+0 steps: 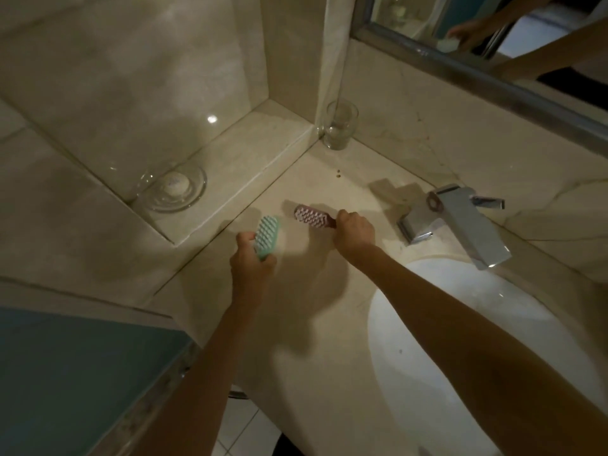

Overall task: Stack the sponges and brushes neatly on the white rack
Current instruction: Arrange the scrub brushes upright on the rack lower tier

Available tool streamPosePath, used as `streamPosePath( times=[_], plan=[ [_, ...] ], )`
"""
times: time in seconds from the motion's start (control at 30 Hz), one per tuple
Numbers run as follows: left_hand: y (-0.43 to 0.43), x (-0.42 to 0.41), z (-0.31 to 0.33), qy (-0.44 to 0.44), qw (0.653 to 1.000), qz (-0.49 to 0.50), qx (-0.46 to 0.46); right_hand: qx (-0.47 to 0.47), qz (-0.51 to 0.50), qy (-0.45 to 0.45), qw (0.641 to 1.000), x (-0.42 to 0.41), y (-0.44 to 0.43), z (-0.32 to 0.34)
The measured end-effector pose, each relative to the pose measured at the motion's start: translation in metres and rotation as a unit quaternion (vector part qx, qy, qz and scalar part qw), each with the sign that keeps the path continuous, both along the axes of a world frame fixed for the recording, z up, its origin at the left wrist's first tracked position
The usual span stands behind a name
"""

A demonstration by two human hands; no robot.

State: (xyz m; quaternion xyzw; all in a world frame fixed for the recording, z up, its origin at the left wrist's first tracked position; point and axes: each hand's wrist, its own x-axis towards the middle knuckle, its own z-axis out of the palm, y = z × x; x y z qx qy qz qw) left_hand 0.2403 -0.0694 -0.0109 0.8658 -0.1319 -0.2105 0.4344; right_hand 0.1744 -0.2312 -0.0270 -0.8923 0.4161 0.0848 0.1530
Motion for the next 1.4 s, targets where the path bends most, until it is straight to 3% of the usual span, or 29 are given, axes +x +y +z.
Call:
streamPosePath(
  times=[0.2,0.4,0.63,0.8,0.93,1.0,1.07,1.2,1.3,1.4],
  plan=[
    [-0.024,-0.037,0.022,-0.012,0.998,-0.040,-0.037,0.010,-0.046,-0.095,0.994,-0.083,0.002,0.028],
    [-0.057,-0.125,0.032,0.008,0.981,-0.177,-0.084,-0.021,-0.153,-0.138,0.978,-0.219,0.015,0.051],
    [-0.086,-0.265,0.046,0.041,0.910,-0.399,-0.105,-0.092,-0.294,-0.167,0.937,-0.371,0.039,0.066],
    [-0.098,-0.355,0.048,0.053,0.882,-0.462,-0.074,-0.135,-0.352,-0.191,0.906,-0.472,0.046,0.066],
    [-0.112,-0.426,0.049,0.054,0.849,-0.525,-0.036,-0.096,-0.441,-0.211,0.867,-0.548,0.037,0.060],
    [-0.119,-0.459,0.048,0.071,0.845,-0.530,-0.034,-0.038,-0.496,-0.259,0.828,-0.576,0.027,0.057],
    [-0.126,-0.483,0.050,0.087,0.847,-0.523,-0.039,0.037,-0.549,-0.346,0.760,-0.591,0.014,0.058],
    [-0.143,-0.514,0.053,0.098,0.862,-0.493,-0.063,0.208,-0.593,-0.543,0.558,-0.596,-0.009,0.058],
    [-0.153,-0.525,0.057,0.126,0.868,-0.471,-0.093,0.250,-0.596,-0.553,0.526,-0.596,-0.025,0.055],
    [-0.164,-0.535,0.060,0.141,0.863,-0.474,-0.103,0.277,-0.600,-0.614,0.432,-0.603,-0.038,0.055]
  ],
)
